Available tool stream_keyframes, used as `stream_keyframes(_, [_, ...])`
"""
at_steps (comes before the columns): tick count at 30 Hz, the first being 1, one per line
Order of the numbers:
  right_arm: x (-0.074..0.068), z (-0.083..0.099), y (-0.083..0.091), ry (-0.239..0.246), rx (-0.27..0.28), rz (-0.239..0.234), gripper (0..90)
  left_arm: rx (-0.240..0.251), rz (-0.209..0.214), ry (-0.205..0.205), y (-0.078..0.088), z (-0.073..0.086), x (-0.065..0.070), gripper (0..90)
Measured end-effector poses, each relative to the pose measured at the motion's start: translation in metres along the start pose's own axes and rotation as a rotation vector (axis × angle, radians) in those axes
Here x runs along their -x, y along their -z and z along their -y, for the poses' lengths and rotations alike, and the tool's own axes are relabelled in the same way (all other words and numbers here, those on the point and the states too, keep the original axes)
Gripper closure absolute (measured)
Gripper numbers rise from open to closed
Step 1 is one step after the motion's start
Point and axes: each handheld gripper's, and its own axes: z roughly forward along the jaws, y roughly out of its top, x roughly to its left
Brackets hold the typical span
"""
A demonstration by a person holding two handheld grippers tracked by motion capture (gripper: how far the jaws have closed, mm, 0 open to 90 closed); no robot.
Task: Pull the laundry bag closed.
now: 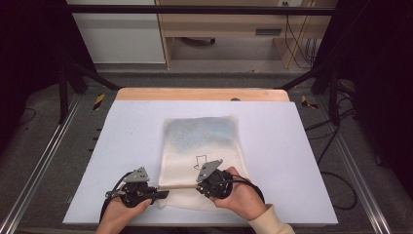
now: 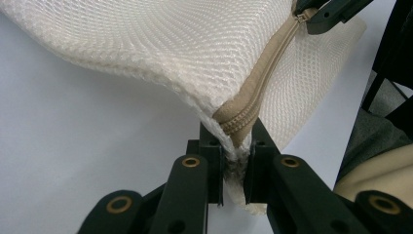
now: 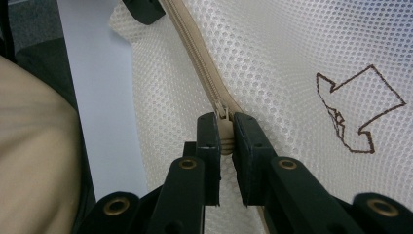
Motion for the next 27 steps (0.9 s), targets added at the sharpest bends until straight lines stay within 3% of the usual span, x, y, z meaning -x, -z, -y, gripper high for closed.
stream_keyframes(27, [0.0028,0.0050,0.0051,-0.008,0.001,0.008,81.8,0.001,-0.001,-0.002,0.0007,-0.0001,0.0003,81.2])
